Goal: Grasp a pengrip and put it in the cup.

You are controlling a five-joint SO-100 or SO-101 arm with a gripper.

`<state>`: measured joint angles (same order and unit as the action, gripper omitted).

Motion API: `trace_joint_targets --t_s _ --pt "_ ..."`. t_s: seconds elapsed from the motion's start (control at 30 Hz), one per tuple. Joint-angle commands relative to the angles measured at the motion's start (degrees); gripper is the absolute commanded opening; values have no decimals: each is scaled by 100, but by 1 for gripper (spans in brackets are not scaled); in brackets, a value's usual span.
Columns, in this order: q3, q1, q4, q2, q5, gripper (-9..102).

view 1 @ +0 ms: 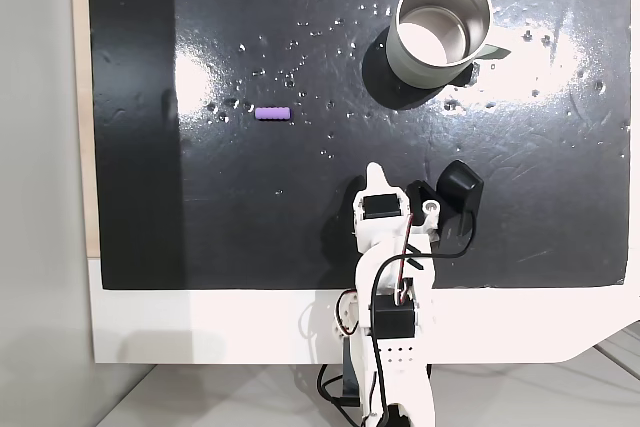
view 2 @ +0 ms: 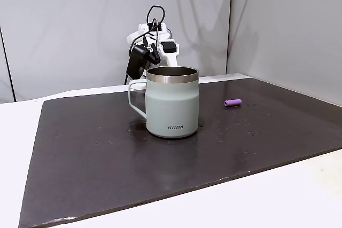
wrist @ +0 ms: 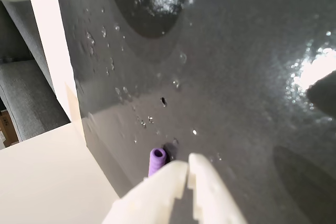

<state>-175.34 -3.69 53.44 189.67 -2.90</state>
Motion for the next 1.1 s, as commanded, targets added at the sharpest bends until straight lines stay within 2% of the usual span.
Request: trace_joint_targets --t_s 0.0,0.2,0.4,0.7,1.07 --pt "62 -79 -123 35 158 0" --pt "984 -448 404 -281 396 0" --pt "3138 -747 782 -2865 589 0" --pt "5273 -826 1424 -5792 1310 1" --pt "7611 -1696 2197 -7972 2030 1"
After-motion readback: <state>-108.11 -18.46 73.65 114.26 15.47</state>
